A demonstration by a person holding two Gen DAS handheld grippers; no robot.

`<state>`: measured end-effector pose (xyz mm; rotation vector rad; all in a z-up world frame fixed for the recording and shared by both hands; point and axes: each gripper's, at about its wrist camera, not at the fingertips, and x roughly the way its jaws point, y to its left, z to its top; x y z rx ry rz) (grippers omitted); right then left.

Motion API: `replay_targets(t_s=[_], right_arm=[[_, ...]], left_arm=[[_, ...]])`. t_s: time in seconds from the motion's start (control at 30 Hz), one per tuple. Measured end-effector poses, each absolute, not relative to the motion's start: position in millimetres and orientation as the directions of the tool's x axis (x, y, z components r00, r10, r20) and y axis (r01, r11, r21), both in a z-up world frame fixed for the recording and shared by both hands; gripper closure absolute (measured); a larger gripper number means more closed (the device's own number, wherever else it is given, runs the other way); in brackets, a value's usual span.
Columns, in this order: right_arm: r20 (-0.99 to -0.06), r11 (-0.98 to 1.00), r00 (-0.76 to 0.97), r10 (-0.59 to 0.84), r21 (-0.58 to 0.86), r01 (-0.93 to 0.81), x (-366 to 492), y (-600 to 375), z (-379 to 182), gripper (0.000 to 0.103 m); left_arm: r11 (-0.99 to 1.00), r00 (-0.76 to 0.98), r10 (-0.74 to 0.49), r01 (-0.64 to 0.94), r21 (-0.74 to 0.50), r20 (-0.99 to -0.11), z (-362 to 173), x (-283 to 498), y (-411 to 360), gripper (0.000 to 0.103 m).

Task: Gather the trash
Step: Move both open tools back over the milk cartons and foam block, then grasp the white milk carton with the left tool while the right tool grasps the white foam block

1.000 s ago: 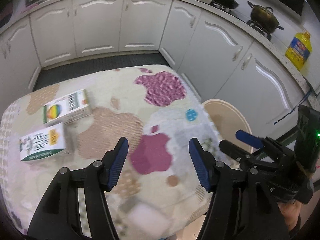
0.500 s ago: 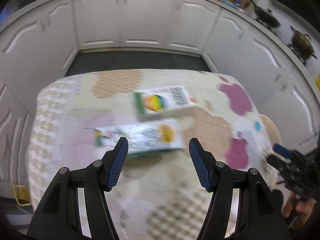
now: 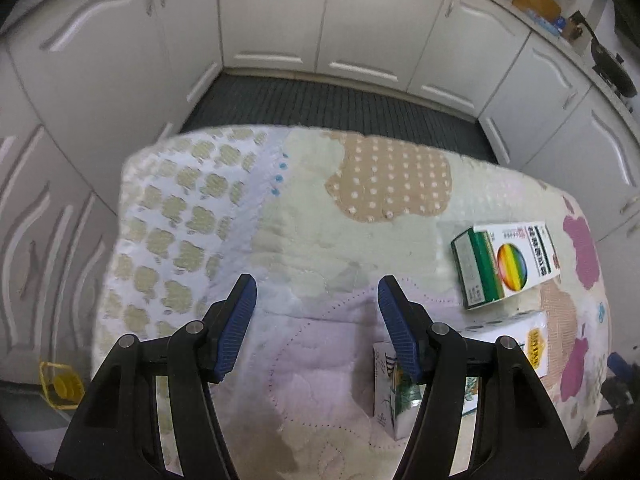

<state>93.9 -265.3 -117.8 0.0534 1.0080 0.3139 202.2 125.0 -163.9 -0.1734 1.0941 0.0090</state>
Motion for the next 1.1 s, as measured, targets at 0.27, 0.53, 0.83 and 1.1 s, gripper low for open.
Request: replay_targets(t_s=[0.27, 0.53, 0.83, 1.1], right_arm=[[-0.822, 0.949, 0.484, 0.299, 0.203, -0.242, 93.6, -262.7, -119.8, 0.042], [-0.816, 0.913, 0.435, 0.379, 0.253, -0.321, 69.9, -252.8, -109.9, 0.042], [-0.829, 0.870, 0.367, 0.423, 0.258, -0.421, 30.7, -231.1, -115.3, 0.032], [-0.866, 0.867, 0.344, 0.364, 0.180, -0.464, 22.9, -216.9, -144.7, 0.057]], left_arm=[[0.980, 0.364, -0.201, 0.071, -0.188, -0.909, -166.8, 154.5, 97.3, 0.041], [0.928, 0.324, -0.369, 0.169, -0.331, -0.871, -146.5, 110.3, 58.2, 0.041], [0.905, 0.394, -0.417, 0.097, -0.414, -0.819, -120.7, 115.4, 62.8, 0.028], [0.954, 0.418, -0.297, 0.098, -0.282, -0.859, -134.8, 115.9, 3.6, 0.028]])
